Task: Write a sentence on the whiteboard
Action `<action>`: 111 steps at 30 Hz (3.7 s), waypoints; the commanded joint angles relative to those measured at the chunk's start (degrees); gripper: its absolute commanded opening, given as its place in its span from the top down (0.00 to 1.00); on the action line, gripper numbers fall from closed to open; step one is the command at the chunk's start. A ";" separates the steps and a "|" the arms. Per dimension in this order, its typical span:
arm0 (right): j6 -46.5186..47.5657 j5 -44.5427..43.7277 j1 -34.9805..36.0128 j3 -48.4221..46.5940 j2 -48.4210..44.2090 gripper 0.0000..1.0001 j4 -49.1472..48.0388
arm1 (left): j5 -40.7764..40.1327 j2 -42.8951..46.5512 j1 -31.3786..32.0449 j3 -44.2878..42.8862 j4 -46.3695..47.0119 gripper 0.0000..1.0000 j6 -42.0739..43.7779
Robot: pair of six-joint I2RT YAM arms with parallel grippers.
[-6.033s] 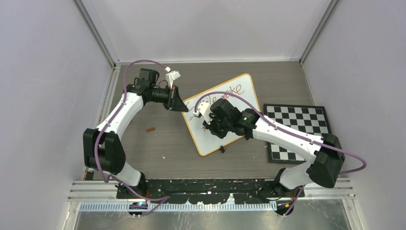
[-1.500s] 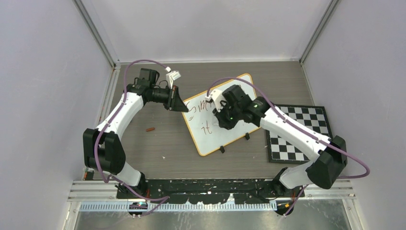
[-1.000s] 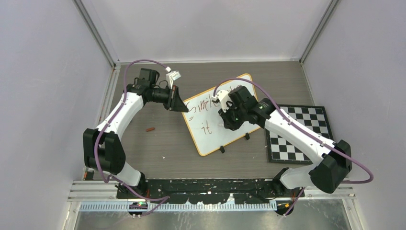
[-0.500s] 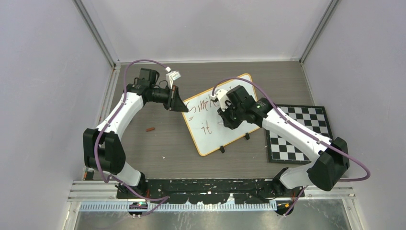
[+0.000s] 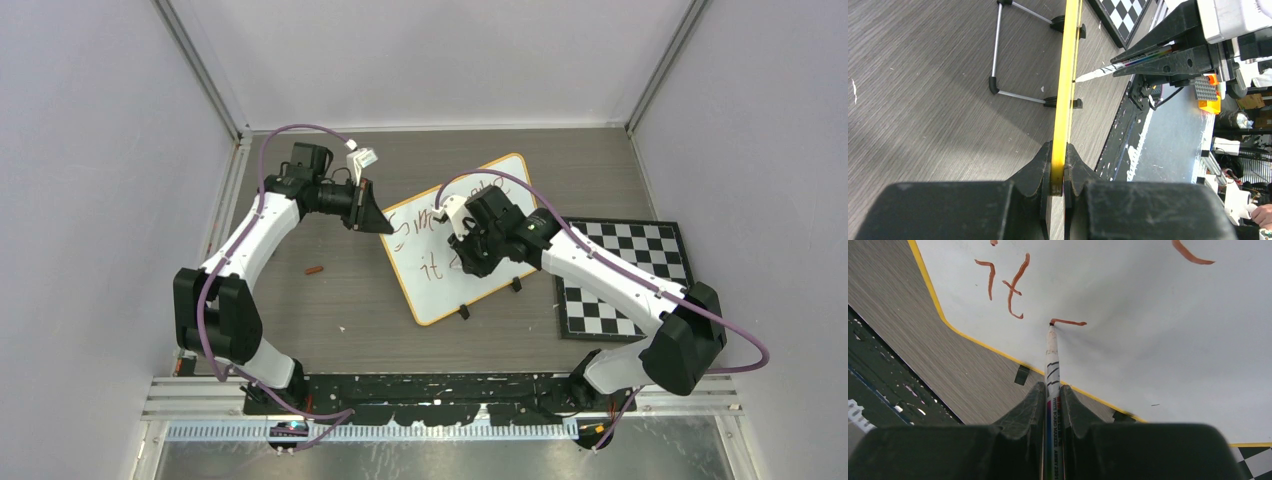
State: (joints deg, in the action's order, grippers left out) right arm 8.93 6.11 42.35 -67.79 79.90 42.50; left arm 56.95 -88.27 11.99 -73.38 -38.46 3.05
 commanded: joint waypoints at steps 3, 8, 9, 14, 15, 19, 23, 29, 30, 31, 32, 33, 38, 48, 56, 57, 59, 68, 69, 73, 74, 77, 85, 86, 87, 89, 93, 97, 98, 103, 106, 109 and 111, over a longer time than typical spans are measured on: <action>2.11 -3.08 -0.03 1.49 -1.29 1.00 -0.29 | -3.34 -0.21 -0.30 -1.81 -0.16 1.00 1.44; 2.21 -4.10 -0.15 0.40 -2.14 1.00 0.55 | -3.17 -0.08 -0.30 -1.79 -0.24 1.00 1.26; 2.11 -4.05 -0.25 -0.15 -2.32 1.00 0.96 | -3.16 0.00 -0.29 -1.72 -0.30 1.00 1.32; 1.45 -3.69 -0.58 -1.72 -3.77 1.00 1.71 | -3.18 0.59 -0.30 -1.59 -0.66 1.00 1.71; 1.44 -3.88 -0.73 -1.81 -3.93 1.00 1.71 | -3.09 0.58 -0.26 -1.59 -0.71 1.00 1.65; 1.44 -5.12 -1.41 -2.21 -3.30 1.00 1.40 | -3.07 0.50 -0.25 -1.68 -0.67 1.00 1.59; 1.02 -5.75 -1.82 -2.56 -2.62 1.00 0.05 | -3.07 0.54 -0.30 -1.59 -0.72 1.00 1.61; 0.70 -4.92 -1.79 -3.05 -0.97 1.00 -0.97 | -3.16 0.47 -0.26 -1.65 -0.63 1.00 1.61; 0.58 -4.62 -1.79 -3.05 -0.72 1.00 -0.93 | -3.16 0.40 -0.29 -1.68 -0.65 1.00 1.60; 0.49 -4.17 -1.75 -3.00 -0.51 1.00 -0.81 | -3.24 0.40 -0.30 -1.69 -0.59 1.00 1.61; 0.36 -3.71 -1.73 -2.88 -0.33 1.00 -0.76 | -3.25 0.38 -0.30 -1.68 -0.60 1.00 1.65; 0.26 -3.25 -1.71 -2.61 -0.21 1.00 -0.68 | -3.25 0.30 -0.30 -1.69 -0.61 1.00 1.69; 0.36 -2.43 -1.57 -1.12 0.04 1.00 -0.11 | -3.21 0.13 -0.30 -1.68 -0.74 1.00 1.84; 2.76 -4.71 -1.70 0.13 -1.57 1.00 2.07 | -3.18 0.24 -0.27 -1.55 -0.67 1.00 1.87; 3.22 -8.76 -2.17 -2.14 -1.03 1.00 2.26 | -3.07 0.30 -0.26 -1.60 -0.67 1.00 1.74; 3.00 -9.20 -2.21 -2.51 -0.98 1.00 1.99 | -3.07 0.38 -0.25 -1.65 -0.67 1.00 1.78; 2.65 -10.12 -2.21 -2.92 -0.89 1.00 1.37 | -3.10 0.39 -0.30 -1.61 -0.69 1.00 1.78; 0.86 -7.28 -2.21 -3.47 -1.10 1.00 -0.46 | -3.05 0.59 -0.28 -1.44 -0.57 1.00 1.78; 0.69 -6.99 -2.21 -3.48 -1.10 1.00 -0.51 | -3.07 0.62 -0.29 -1.44 -0.52 1.00 1.83; -0.06 -4.56 -2.00 -3.53 -1.22 1.00 -1.07 | -3.07 0.56 -0.30 -1.43 -0.51 1.00 1.87; -0.28 -4.45 -1.93 -3.53 -1.23 1.00 -1.33 | -3.06 0.55 -0.29 -1.41 -0.54 1.00 1.86; -0.53 -4.23 -1.63 -3.52 -1.28 1.00 -1.63 | -2.99 0.54 -0.30 -1.34 -0.54 1.00 1.85; -0.91 -3.92 -0.81 -3.00 -1.24 1.00 -1.97 | -3.06 0.70 -0.30 -1.07 -0.47 1.00 1.94; -0.92 -3.88 -0.82 -3.08 -1.30 1.00 -1.80 | -3.03 0.65 -0.29 -1.10 -0.44 1.00 1.96; -0.93 -3.85 -0.85 -3.08 -1.44 1.00 -1.54 | -3.07 0.64 -0.30 -1.03 -0.44 1.00 1.92; -0.86 -3.76 -0.82 -3.20 -1.91 1.00 -1.10 | -2.99 0.75 -0.30 -0.94 -0.42 1.00 1.91; -0.46 -2.78 -1.39 -3.07 -3.64 1.00 0.51 | -2.98 0.99 -0.30 -0.67 -0.40 1.00 2.05; 0.18 -2.04 -2.27 -2.09 -5.91 1.00 1.61 | -2.95 1.24 -0.30 -0.69 -0.50 1.00 2.20; 0.27 -2.21 -2.49 -1.87 -6.21 1.00 1.63 | -2.90 1.23 -0.30 -0.67 -0.56 1.00 2.19; 0.88 -4.37 -2.93 -1.79 -4.96 1.00 1.53 | -2.72 1.00 -0.30 -0.80 -0.51 1.00 2.05; 0.83 -5.21 -2.98 -1.95 -3.52 1.00 1.00 | -2.86 1.20 -0.28 -0.92 -0.52 1.00 1.96; 0.91 -5.59 -2.95 -1.86 -2.64 1.00 0.29 | -2.98 1.26 -0.29 -0.93 -0.57 1.00 1.97; 0.98 -5.90 -3.02 -1.87 -2.18 1.00 -0.06 | -2.98 1.22 -0.29 -0.90 -0.43 1.00 1.96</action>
State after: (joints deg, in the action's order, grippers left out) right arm 9.19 1.56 39.51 -68.88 77.23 44.95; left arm 57.19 -88.27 11.99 -73.38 -38.59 3.44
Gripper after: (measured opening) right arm 0.194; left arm 0.089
